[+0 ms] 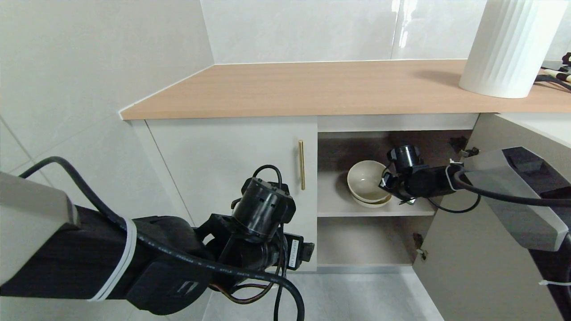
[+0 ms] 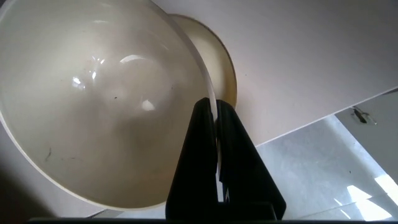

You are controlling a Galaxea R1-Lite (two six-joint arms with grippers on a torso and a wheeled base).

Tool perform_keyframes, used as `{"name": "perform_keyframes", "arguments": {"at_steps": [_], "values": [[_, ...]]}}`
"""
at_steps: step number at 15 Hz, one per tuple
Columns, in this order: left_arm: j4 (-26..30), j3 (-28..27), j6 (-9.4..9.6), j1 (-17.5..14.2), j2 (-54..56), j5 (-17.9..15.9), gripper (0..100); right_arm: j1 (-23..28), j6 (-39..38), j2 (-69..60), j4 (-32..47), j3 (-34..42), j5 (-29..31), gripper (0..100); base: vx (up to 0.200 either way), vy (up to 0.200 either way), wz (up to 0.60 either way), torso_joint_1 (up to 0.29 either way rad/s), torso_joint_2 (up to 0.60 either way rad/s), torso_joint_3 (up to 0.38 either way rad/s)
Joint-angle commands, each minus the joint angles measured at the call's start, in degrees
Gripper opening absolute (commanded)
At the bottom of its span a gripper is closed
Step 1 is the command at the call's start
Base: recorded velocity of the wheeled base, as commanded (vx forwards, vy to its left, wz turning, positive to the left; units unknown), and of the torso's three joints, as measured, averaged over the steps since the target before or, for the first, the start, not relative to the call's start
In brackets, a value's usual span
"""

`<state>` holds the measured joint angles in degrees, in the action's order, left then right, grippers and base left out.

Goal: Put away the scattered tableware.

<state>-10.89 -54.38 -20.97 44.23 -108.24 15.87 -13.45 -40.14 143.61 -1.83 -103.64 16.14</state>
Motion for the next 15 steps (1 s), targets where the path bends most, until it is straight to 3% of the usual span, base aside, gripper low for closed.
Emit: {"name": "perform_keyframes", "arguments": {"at_steps": [1, 15], "values": [[-0.01, 0.07, -0.04, -0.02, 0.05, 0.04, 100, 0.26, -0.02, 0.45, -0.02, -0.24, 0.03, 0, 0.0, 0.0, 0.0, 0.0, 0.0, 0.0], [-0.01, 0.07, -0.04, -0.02, 0.05, 0.04, 100, 0.88, 0.07, 0.8, -0.02, -0.51, 0.03, 0, 0.0, 0.0, 0.0, 0.0, 0.0, 0.0]]}}
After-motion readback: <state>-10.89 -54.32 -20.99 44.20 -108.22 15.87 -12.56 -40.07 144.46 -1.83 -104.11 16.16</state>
